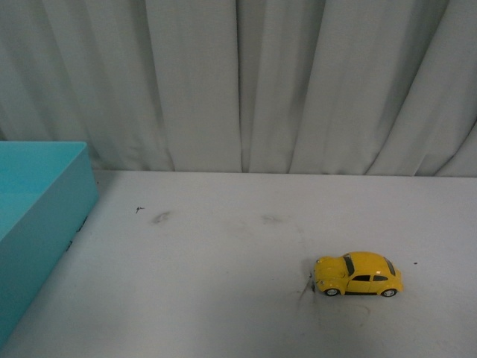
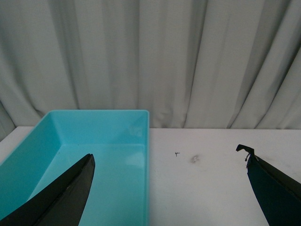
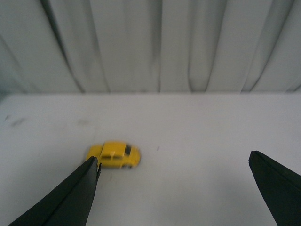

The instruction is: Wind up and store yellow beetle toy

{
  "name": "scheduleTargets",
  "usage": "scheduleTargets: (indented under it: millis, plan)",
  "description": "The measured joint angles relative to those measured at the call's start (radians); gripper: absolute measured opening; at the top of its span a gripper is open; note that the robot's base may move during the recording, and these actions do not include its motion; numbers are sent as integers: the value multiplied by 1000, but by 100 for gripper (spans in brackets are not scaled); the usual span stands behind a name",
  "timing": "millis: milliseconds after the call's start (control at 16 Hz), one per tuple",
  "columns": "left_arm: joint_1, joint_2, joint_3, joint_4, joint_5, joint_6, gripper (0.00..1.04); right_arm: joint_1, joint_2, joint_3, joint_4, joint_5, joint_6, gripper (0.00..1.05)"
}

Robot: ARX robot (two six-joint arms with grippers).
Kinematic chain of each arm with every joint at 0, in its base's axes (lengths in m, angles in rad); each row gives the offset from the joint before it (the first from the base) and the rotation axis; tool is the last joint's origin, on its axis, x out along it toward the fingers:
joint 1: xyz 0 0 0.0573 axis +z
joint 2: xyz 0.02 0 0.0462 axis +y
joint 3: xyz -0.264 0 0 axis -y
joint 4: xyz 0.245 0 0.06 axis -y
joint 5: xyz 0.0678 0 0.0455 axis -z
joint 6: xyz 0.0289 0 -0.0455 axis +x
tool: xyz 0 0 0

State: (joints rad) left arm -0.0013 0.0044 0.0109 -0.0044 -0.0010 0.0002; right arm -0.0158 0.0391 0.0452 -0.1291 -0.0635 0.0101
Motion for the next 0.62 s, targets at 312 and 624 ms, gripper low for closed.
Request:
scheduleTargets:
  millis: [312,624]
  plan:
    - [0,0,0,0,0,0,98,-187,813,200,688,-222,19,98]
    - [0,0,0,0,0,0,98,-87,1572,690,909,-515,-54,98]
